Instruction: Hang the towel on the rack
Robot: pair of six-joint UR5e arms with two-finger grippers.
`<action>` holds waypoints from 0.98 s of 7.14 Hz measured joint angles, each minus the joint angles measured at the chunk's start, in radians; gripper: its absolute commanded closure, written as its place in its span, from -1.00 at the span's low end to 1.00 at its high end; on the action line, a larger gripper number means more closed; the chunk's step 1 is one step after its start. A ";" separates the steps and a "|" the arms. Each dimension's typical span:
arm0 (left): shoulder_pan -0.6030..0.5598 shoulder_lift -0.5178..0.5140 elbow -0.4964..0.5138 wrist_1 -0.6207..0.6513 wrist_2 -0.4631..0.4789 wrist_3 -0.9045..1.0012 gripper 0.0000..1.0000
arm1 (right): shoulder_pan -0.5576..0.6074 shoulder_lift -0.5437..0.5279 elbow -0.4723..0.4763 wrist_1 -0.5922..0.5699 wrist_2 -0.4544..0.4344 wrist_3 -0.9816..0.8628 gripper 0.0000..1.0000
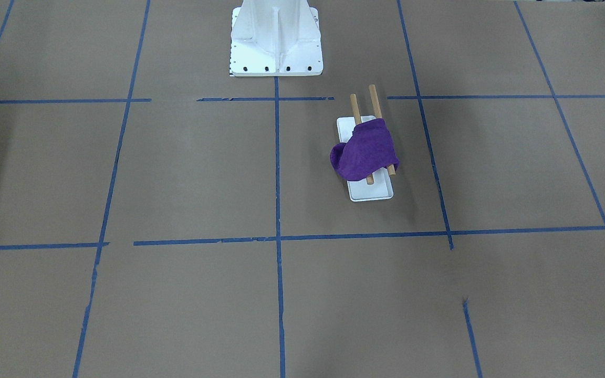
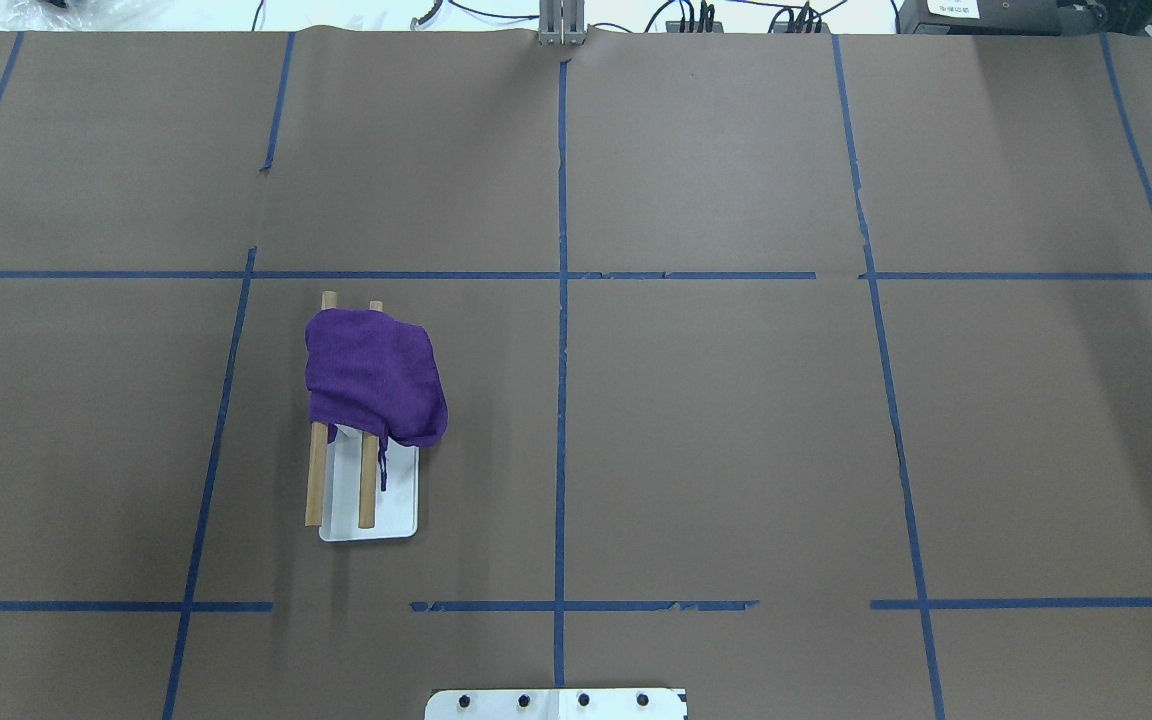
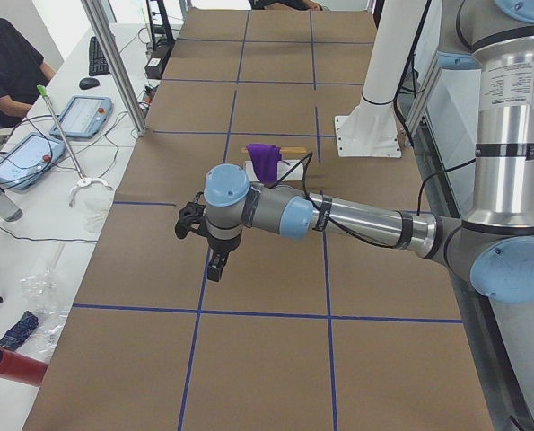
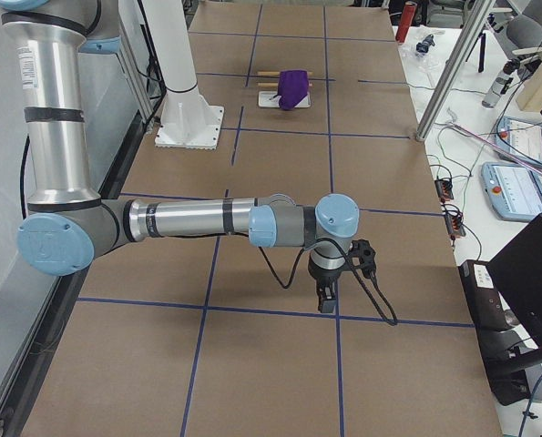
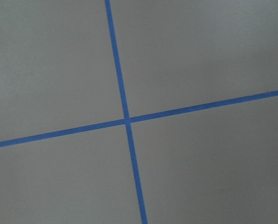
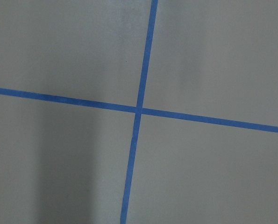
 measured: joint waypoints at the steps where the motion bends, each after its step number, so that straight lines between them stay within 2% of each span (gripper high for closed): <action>1: 0.002 -0.033 -0.005 0.048 0.003 0.001 -1.00 | 0.000 -0.004 -0.001 0.000 0.003 0.001 -1.00; 3: 0.006 -0.122 0.012 0.186 0.006 0.007 -1.00 | 0.000 -0.009 -0.011 0.000 0.003 -0.002 -1.00; 4: 0.008 -0.133 0.039 0.184 0.005 0.012 -1.00 | 0.000 -0.006 -0.016 0.000 0.003 -0.001 -1.00; 7: 0.012 -0.091 0.176 -0.050 0.001 0.015 -1.00 | 0.000 -0.009 -0.018 0.019 0.002 0.000 -1.00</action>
